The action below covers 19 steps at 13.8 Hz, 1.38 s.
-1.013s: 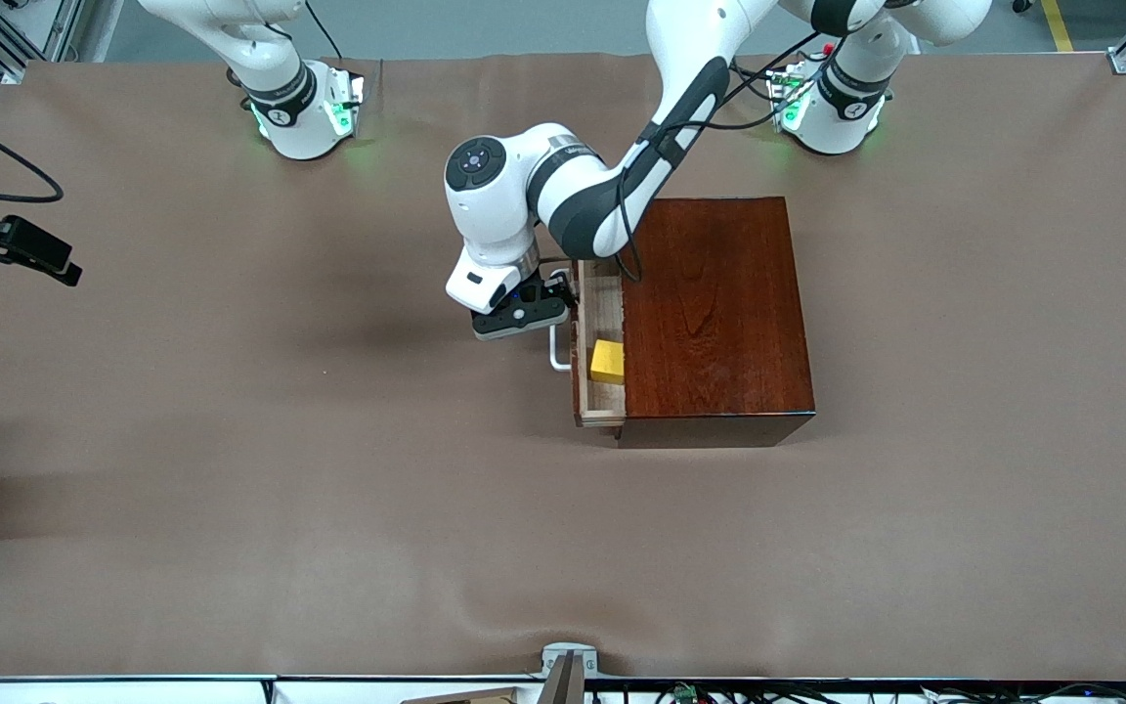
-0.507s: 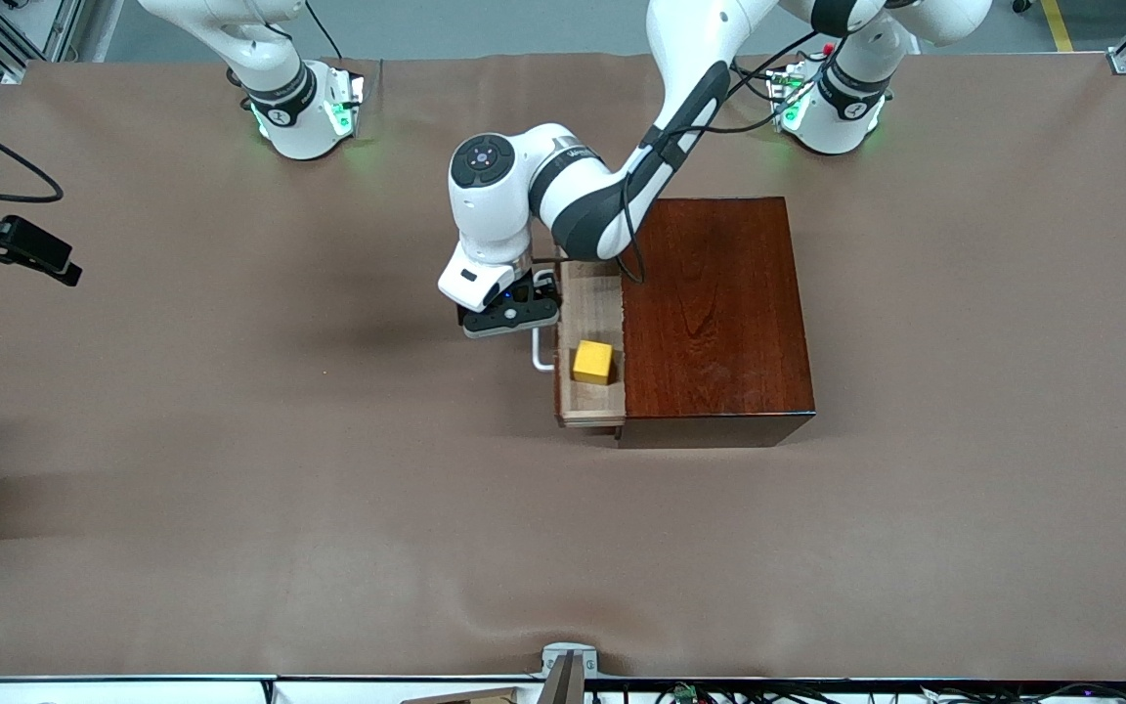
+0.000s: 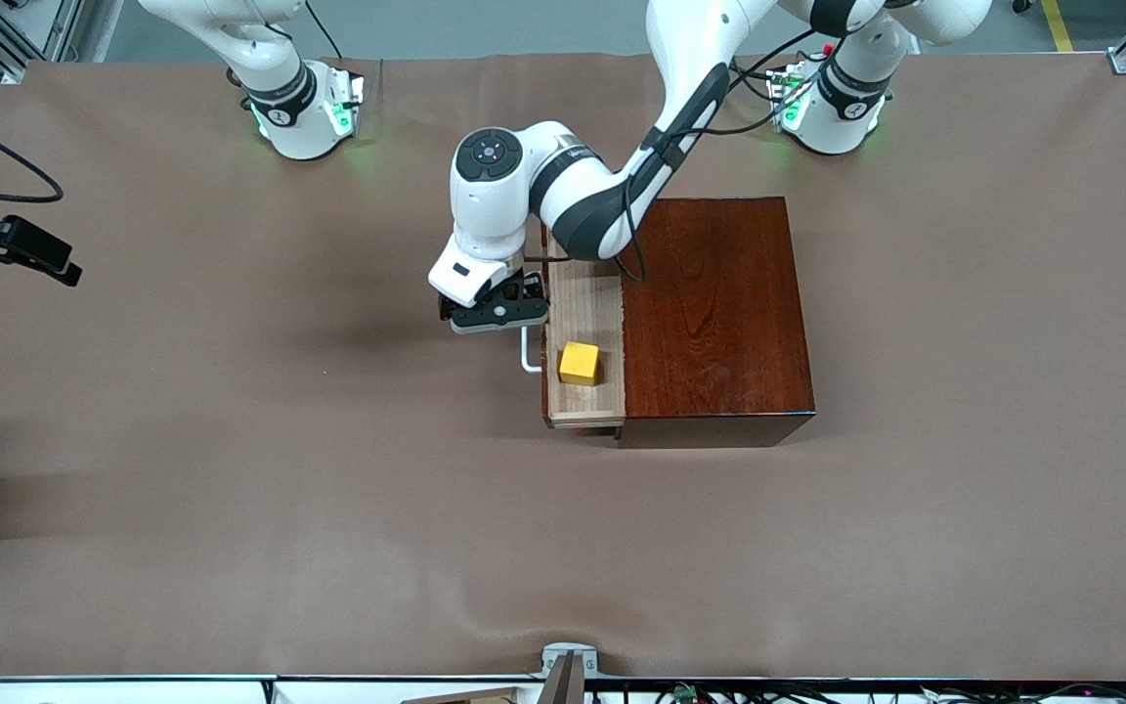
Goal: Open drawer, take yellow block, close drawer
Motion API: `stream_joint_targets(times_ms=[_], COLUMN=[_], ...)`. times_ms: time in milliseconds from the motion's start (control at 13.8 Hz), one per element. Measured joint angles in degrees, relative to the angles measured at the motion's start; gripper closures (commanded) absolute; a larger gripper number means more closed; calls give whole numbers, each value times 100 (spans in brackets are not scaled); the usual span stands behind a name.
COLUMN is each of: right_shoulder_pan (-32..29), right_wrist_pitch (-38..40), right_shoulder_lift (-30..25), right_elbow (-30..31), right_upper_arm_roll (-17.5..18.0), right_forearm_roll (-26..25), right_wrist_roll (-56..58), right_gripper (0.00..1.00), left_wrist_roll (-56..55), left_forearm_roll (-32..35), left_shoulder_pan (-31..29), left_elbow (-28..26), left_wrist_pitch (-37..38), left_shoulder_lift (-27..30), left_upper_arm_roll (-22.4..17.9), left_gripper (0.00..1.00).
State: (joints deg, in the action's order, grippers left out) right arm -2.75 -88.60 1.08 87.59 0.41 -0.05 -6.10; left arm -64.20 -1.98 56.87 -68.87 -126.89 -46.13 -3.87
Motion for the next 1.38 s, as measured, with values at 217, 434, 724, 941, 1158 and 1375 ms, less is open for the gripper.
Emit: stream_joint_targets(times_ms=[217,434,724,941,1158,1375], right_shoulder_pan=[0,0,0,0,0,0], right_wrist_pitch=[0,0,-1,-2,-6,-7], right_shoulder_lift=[0,0,0,0,0,0], right_elbow=[0,0,0,0,0,0], right_upper_arm_roll=[0,0,0,0,0,3], right_forearm_roll=[0,0,0,0,0,0], right_wrist_roll=[0,0,0,0,0,0], right_gripper=[0,0,0,0,0,0], left_wrist_roll=[0,0,-6,-57,-176,-264], left_forearm_roll=[-10,-17,-169,-285,-393,-482], left_shoulder_pan=[0,-15,-316,-682,-1040,-1454], left_elbow=[1,42,239,313,313,307], left_wrist_pitch=[-41,-70,-126,-126,-70,256], left_shoulder_lift=[0,0,116,554,1063,1482], left_upper_arm_roll=[4,4,-12,-27,-42,-71], left_gripper=[0,0,0,0,0,0])
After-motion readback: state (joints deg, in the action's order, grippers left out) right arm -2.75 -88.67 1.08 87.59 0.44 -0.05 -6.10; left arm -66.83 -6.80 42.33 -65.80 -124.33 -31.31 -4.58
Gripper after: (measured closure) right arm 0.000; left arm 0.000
